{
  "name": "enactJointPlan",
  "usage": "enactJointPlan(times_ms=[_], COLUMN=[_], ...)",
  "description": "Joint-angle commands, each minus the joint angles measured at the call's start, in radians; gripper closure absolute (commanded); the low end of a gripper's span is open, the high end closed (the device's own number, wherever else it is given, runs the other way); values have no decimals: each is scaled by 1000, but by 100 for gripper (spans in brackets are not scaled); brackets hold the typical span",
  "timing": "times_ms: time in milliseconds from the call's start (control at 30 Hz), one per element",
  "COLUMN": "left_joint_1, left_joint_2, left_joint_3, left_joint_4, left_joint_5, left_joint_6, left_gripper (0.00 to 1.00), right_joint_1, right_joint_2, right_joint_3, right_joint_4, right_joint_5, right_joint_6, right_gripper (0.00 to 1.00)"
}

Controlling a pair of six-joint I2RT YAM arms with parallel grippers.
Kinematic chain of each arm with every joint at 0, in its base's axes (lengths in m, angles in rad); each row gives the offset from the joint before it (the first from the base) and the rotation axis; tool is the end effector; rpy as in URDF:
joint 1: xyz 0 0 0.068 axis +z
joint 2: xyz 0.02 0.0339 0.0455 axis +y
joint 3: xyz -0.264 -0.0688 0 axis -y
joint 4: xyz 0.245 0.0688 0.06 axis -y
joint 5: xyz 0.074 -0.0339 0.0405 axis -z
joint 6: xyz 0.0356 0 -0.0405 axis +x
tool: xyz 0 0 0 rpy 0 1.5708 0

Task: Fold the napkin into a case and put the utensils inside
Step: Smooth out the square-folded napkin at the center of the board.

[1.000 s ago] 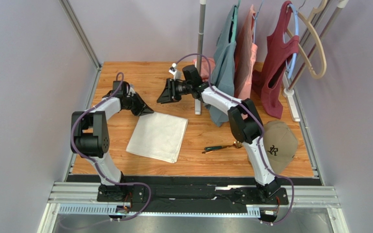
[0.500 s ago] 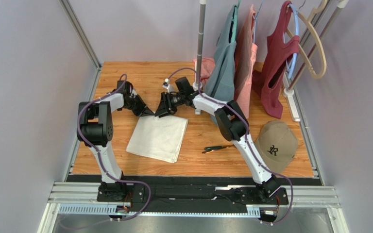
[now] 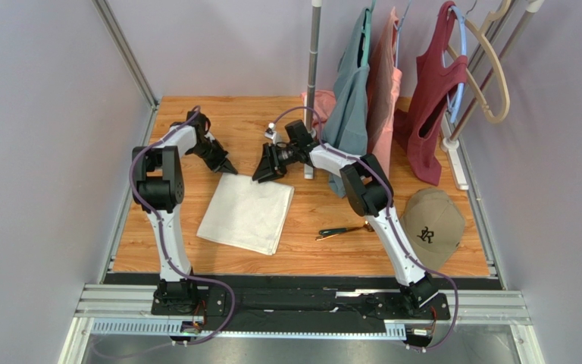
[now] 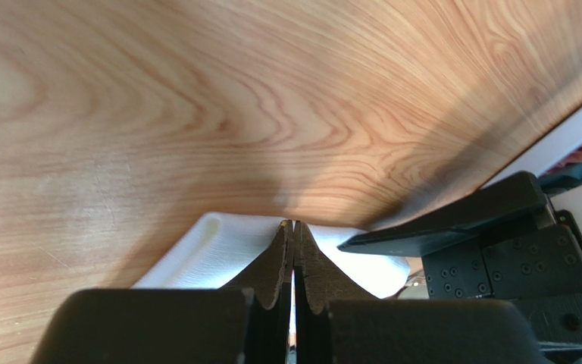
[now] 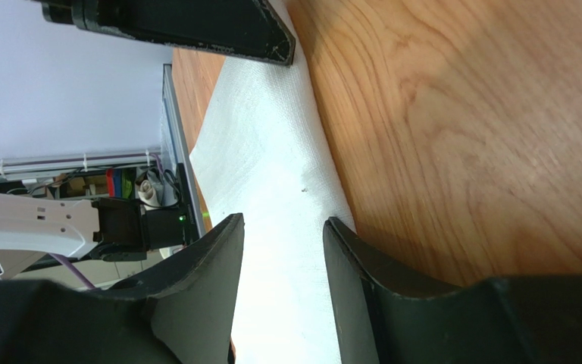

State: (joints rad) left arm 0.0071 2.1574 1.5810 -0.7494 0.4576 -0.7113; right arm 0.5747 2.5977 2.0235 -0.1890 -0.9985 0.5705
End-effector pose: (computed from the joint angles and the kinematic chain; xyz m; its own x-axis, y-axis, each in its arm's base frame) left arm 0.4300 -0.0127 0.1474 -0.8007 -0.5914 0.0961 -0.5570 0.6756 -0.4830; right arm 0.4467 0.3250 0.1029 -0.9227 -0.2491 -0.2944 -0.3636 0.3076 0.8793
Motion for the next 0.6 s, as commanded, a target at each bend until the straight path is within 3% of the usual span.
enactJointPlan(times_ms=[0, 200, 267, 333, 367, 433, 533, 567], left_joint_1=[-28, -32, -29, -44, -47, -53, -53, -53], left_joint_2=[50, 87, 82, 24, -70, -158, -255, -252], left_joint_3=[109, 165, 191, 179, 145, 47, -62, -79], left_joint_4=[-189, -239, -216, -176, -130, -7, 123, 137], left_joint_5=[-51, -82, -63, -163, -190, -192, -65, 16], left_joint_6=[33, -13, 54, 116, 133, 141, 125, 116], left_gripper=[100, 100, 100, 88, 75, 69, 66, 71], right_joint_1=[-7, -32, -35, -33, -33, -32, -32, -30], right_joint_2=[-22, -65, -77, -67, -64, -57, -56, -57], right_joint_3=[-6, -61, -72, -62, -51, -45, -39, -39], right_joint_4=[-20, -36, -38, -47, -49, -50, -47, -47], right_joint_5=[-32, -28, -32, -35, -35, -35, -35, -32], right_joint_6=[-27, -37, -46, -47, -46, -41, -38, -34], right_gripper=[50, 50, 49, 49, 49, 49, 49, 49])
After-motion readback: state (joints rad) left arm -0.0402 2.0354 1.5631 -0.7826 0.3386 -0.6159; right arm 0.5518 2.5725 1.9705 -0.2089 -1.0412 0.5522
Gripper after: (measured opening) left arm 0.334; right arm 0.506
